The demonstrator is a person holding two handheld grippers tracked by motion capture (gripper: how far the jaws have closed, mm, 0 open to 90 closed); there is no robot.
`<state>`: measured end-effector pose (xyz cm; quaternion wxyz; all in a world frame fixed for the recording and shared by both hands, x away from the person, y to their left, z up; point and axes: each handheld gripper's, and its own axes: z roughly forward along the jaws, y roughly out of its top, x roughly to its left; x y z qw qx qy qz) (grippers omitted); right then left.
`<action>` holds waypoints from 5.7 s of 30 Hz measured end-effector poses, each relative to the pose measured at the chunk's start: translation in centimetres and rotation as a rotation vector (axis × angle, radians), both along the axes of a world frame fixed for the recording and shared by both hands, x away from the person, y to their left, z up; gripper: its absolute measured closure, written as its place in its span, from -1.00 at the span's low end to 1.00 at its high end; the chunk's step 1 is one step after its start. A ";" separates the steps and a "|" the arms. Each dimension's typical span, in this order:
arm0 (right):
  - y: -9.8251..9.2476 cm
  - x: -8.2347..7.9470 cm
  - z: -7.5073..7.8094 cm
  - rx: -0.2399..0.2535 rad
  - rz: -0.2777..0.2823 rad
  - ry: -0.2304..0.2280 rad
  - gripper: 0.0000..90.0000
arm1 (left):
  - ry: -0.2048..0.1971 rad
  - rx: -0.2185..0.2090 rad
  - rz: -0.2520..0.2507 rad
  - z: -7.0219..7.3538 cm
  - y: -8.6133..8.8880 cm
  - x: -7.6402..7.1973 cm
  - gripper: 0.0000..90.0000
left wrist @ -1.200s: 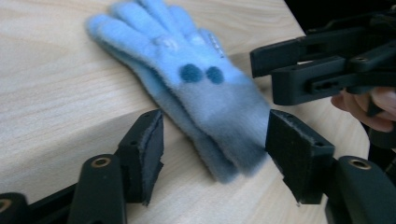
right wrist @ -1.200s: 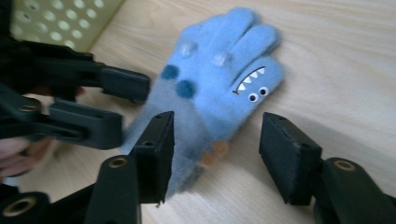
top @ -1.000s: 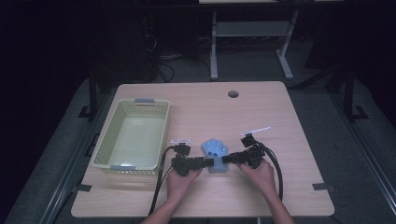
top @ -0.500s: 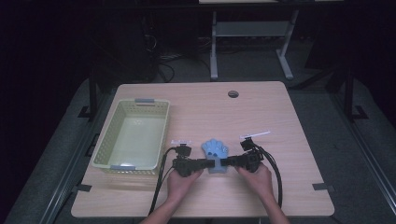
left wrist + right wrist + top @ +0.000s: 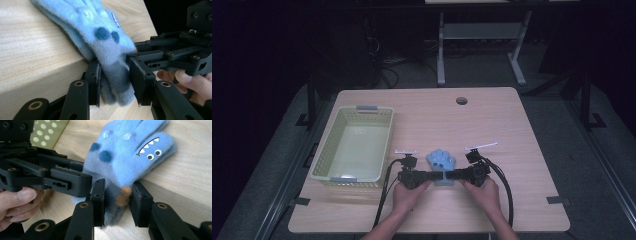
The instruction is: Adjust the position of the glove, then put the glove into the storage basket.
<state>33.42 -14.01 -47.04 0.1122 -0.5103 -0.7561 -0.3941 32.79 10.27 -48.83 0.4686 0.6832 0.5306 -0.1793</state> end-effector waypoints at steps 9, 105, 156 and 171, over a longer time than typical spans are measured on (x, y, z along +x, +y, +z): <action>-0.3 -0.1 -0.4 0.036 -0.017 0.006 0.55 | 0.024 -0.022 -0.018 -0.2 -0.1 0.5 0.42; 1.5 0.5 9.3 0.085 0.045 -0.197 0.65 | -0.139 -0.168 -0.058 8.4 3.1 2.2 0.56; 8.0 3.2 13.2 0.145 0.123 -0.223 0.64 | -0.188 -0.169 -0.028 12.3 10.4 3.3 0.59; 10.8 4.1 13.1 0.167 0.161 -0.211 0.61 | -0.199 -0.152 -0.010 12.6 13.3 3.2 0.60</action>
